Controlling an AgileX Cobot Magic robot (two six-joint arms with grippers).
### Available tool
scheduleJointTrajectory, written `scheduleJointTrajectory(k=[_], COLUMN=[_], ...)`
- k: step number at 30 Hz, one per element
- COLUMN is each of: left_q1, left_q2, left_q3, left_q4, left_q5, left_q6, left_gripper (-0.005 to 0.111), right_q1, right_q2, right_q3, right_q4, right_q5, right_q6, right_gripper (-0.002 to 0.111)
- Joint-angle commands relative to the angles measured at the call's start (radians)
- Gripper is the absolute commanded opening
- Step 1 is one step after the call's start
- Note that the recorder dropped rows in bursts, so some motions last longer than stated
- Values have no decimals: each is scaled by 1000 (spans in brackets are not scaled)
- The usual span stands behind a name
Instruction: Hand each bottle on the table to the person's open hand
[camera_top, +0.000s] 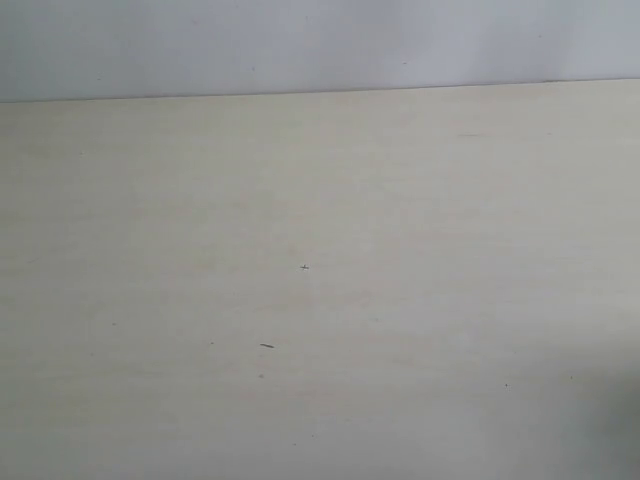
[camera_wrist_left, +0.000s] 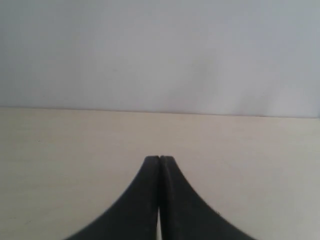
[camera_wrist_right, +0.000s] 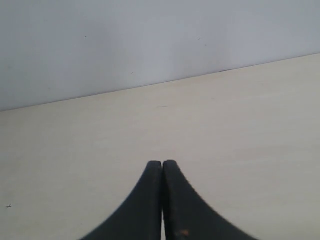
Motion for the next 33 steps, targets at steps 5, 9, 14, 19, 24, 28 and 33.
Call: scheduleJointTrajectory(k=[5,9,14,19,24,28,33], left_q1=[-64,-64,-64,-64,-64,-64,-64], left_q2=[-98,-98,-98,-98,-98,-98,-98], left_q3=[112,117,153,184,197,197,197], left_q4=[-1,1,48,413,677,677,677], left_q5=[-162,-164,-172,-106,-23,-23,-23], left_q6=[11,55,46,-253,-491,-491,-491], left_gripper=[0,0,0,0,0,0,0], right_q1=[0,0,0,0,0,0,0], right_q2=[-5,-5,-5,-5,-5,-5,-5], right_q3=[4,4,4,4,4,4,4], right_q4=[-4,-4,-4,-4,-4,-4,-4], right_q5=[-8,-8,-8,-8,-8,-8,-8], right_q6=[-2,-2,-2,-2,-2,-2,-2], right_gripper=[0,0,0,0,0,0,0])
